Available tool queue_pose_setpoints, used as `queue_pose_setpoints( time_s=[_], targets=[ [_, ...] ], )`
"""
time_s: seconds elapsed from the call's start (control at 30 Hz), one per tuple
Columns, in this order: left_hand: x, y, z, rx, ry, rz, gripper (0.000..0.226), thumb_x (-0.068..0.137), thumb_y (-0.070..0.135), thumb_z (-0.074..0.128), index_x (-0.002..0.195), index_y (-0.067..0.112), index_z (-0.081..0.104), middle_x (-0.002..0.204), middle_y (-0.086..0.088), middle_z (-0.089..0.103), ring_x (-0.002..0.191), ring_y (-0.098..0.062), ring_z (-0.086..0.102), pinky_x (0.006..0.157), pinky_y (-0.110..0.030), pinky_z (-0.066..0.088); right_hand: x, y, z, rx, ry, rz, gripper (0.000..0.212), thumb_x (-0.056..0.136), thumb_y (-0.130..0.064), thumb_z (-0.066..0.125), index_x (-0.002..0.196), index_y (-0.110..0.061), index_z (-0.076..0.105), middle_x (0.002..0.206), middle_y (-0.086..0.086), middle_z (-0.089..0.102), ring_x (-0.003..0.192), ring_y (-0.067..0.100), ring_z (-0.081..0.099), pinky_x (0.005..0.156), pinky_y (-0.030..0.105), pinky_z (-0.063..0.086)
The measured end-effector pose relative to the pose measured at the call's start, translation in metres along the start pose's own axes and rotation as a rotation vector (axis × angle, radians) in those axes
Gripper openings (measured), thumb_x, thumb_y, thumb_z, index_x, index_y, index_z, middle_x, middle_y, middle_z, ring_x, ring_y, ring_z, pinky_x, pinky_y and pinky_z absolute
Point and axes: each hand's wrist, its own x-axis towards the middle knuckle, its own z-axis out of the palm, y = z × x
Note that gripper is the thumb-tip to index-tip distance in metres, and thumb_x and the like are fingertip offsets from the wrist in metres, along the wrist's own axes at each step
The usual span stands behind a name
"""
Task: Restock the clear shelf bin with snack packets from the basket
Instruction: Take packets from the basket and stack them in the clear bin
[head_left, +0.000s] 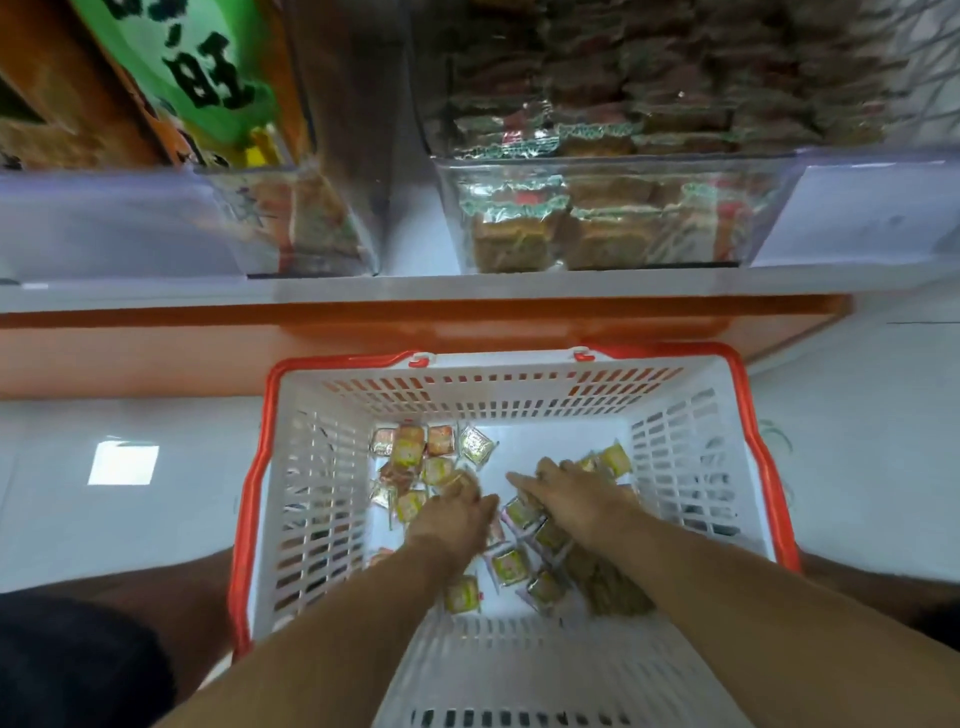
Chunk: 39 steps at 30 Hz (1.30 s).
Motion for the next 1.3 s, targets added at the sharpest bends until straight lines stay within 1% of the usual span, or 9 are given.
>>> queue_pose_setpoints(
  time_s=[0.13,0.27,0.43,0.5,0.6,0.8,0.97,1.17,1.3],
  targets=[
    [0.007,-0.008,0.003,-0.011,-0.01,0.055,0.062,0.102,0.011,0.049,0.159,0.024,0.027,0.153,-0.013,0.04,0.127,-0.036,0.054,0.098,-0.048,0.052,0.005,0.008,-0.003,-0.075,0.051,-0.062,0.055,0.089,-0.002,0.056,0.139,-0.022,0.044,0.137,0.015,0.041,0.119,0.037,0.048,0.084,0.047,0.051],
    [0.013,-0.014,0.002,0.007,-0.02,0.091,0.061,0.099,0.006,0.052,0.154,0.023,0.035,0.149,-0.012,0.043,0.124,-0.034,0.057,0.091,-0.044,0.05,-0.002,0.013,-0.006,-0.064,0.093,-0.124,0.045,0.082,0.001,0.056,0.123,-0.016,0.05,0.123,0.011,0.054,0.113,0.033,0.052,0.079,0.042,0.046],
    [0.014,-0.012,0.001,-0.074,0.03,0.085,0.037,0.091,0.009,0.064,0.125,0.02,0.051,0.124,-0.008,0.058,0.107,-0.029,0.062,0.082,-0.04,0.051,-0.012,0.022,-0.024,0.272,0.022,-0.048,0.037,0.083,-0.035,0.069,0.113,-0.027,0.05,0.097,0.004,0.065,0.088,0.024,0.06,0.067,0.033,0.043],
    [0.014,-0.011,-0.003,-0.138,0.008,0.044,0.03,0.089,0.014,0.068,0.112,0.021,0.052,0.112,-0.005,0.064,0.1,-0.027,0.063,0.082,-0.038,0.052,-0.016,0.021,-0.03,0.429,-0.117,-0.055,0.043,0.082,-0.037,0.072,0.119,-0.036,0.048,0.099,0.002,0.067,0.088,0.021,0.061,0.072,0.035,0.049],
    [0.014,-0.009,-0.005,-0.162,-0.019,0.043,0.036,0.088,0.018,0.071,0.115,0.021,0.049,0.109,-0.006,0.066,0.098,-0.028,0.063,0.082,-0.039,0.054,-0.023,0.011,-0.02,0.242,-0.221,-0.11,0.052,0.078,-0.026,0.072,0.124,-0.04,0.051,0.114,0.0,0.068,0.094,0.02,0.06,0.073,0.032,0.045],
    [0.018,-0.018,0.0,-0.441,-0.081,-0.078,0.03,0.071,0.02,0.088,0.096,0.023,0.071,0.097,0.005,0.073,0.09,-0.016,0.068,0.078,-0.03,0.057,-0.025,-0.005,0.018,0.008,-0.083,-0.139,0.067,0.085,-0.03,0.068,0.145,-0.035,0.04,0.121,0.006,0.056,0.111,0.027,0.056,0.077,0.039,0.049],
    [0.018,-0.012,-0.01,-0.623,-0.217,0.044,0.025,0.066,0.018,0.093,0.089,0.015,0.082,0.094,0.0,0.079,0.094,-0.02,0.073,0.092,-0.035,0.058,-0.025,-0.011,0.022,-0.02,0.037,-0.141,0.049,0.079,-0.024,0.073,0.126,-0.015,0.06,0.129,0.008,0.043,0.115,0.027,0.05,0.066,0.039,0.049],
    [0.013,0.027,0.026,-0.149,-0.082,0.184,0.039,0.077,0.036,0.081,0.107,0.013,0.073,0.119,-0.008,0.065,0.112,-0.025,0.06,0.096,-0.036,0.053,-0.027,-0.013,0.021,0.091,0.004,-0.137,0.049,0.084,-0.025,0.069,0.128,-0.015,0.05,0.121,0.009,0.051,0.111,0.028,0.053,0.072,0.038,0.044],
    [0.011,0.033,0.038,-0.091,-0.086,0.207,0.044,0.083,0.032,0.069,0.122,0.015,0.059,0.127,-0.013,0.052,0.117,-0.03,0.052,0.097,-0.041,0.05,-0.027,-0.013,0.021,-0.001,-0.125,-0.068,0.047,0.081,-0.02,0.076,0.123,-0.016,0.057,0.122,0.009,0.045,0.111,0.028,0.05,0.074,0.042,0.046]
  ],
)
